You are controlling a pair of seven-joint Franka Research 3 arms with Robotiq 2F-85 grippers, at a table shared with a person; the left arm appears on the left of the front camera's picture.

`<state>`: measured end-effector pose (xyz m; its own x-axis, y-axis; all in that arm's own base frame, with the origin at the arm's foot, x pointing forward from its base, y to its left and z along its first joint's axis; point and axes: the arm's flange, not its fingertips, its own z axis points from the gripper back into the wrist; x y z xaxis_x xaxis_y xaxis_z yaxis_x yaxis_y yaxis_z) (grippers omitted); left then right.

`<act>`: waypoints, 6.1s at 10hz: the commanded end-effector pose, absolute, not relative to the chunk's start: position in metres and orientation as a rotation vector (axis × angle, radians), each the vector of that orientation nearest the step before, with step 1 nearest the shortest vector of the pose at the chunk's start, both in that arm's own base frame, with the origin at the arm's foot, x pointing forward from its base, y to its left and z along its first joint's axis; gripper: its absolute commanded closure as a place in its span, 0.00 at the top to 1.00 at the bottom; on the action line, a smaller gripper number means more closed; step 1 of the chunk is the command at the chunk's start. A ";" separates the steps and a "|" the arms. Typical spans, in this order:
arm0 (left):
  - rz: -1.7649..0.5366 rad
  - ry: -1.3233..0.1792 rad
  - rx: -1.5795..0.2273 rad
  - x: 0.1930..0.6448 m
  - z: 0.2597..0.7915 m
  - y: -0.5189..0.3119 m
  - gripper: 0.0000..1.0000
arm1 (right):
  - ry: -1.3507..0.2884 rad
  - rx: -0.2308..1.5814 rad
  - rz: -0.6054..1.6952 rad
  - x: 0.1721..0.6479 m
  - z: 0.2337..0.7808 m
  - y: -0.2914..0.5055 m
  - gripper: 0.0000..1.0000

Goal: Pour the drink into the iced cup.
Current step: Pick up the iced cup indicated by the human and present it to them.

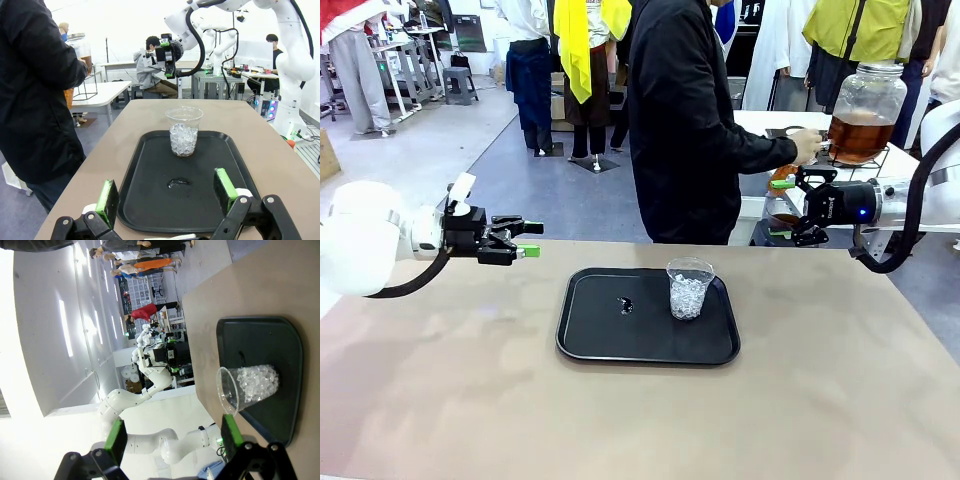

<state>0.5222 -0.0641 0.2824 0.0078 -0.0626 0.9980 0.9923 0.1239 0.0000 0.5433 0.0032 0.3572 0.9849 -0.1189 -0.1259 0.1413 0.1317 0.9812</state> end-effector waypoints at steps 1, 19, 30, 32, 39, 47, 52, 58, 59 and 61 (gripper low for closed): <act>-1.136 -1.207 -1.073 0.524 0.284 -0.065 1.00 | 0.008 1.418 -0.192 0.543 0.359 0.004 1.00; -1.136 -1.207 -1.073 0.524 0.284 -0.065 1.00 | 0.008 1.418 -0.192 0.543 0.359 0.004 1.00; -1.136 -1.207 -1.073 0.524 0.284 -0.065 1.00 | 0.008 1.418 -0.192 0.543 0.359 0.004 1.00; -1.136 -1.207 -1.073 0.524 0.284 -0.065 1.00 | 0.008 1.418 -0.192 0.543 0.359 0.004 1.00; -1.136 -1.207 -1.073 0.524 0.284 -0.065 1.00 | 0.008 1.418 -0.192 0.543 0.359 0.004 1.00; -1.136 -1.207 -1.073 0.524 0.284 -0.065 1.00 | 0.008 1.418 -0.192 0.543 0.359 0.004 1.00; -1.136 -1.207 -1.073 0.524 0.284 -0.065 1.00 | 0.008 1.418 -0.192 0.543 0.359 0.004 1.00; -1.136 -1.207 -1.073 0.524 0.284 -0.065 1.00 | 0.008 1.418 -0.192 0.543 0.359 0.004 1.00; -1.136 -1.207 -1.073 0.524 0.284 -0.065 1.00 | 0.008 1.418 -0.192 0.543 0.359 0.004 1.00; -1.136 -1.207 -1.073 0.524 0.284 -0.065 1.00 | 0.008 1.418 -0.192 0.543 0.359 0.004 1.00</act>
<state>0.5222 -0.0641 0.2824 0.0079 -0.0626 0.9980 0.9923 0.1239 -0.0001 0.5433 0.0032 0.3572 0.9849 -0.1189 -0.1259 0.1413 0.1317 0.9812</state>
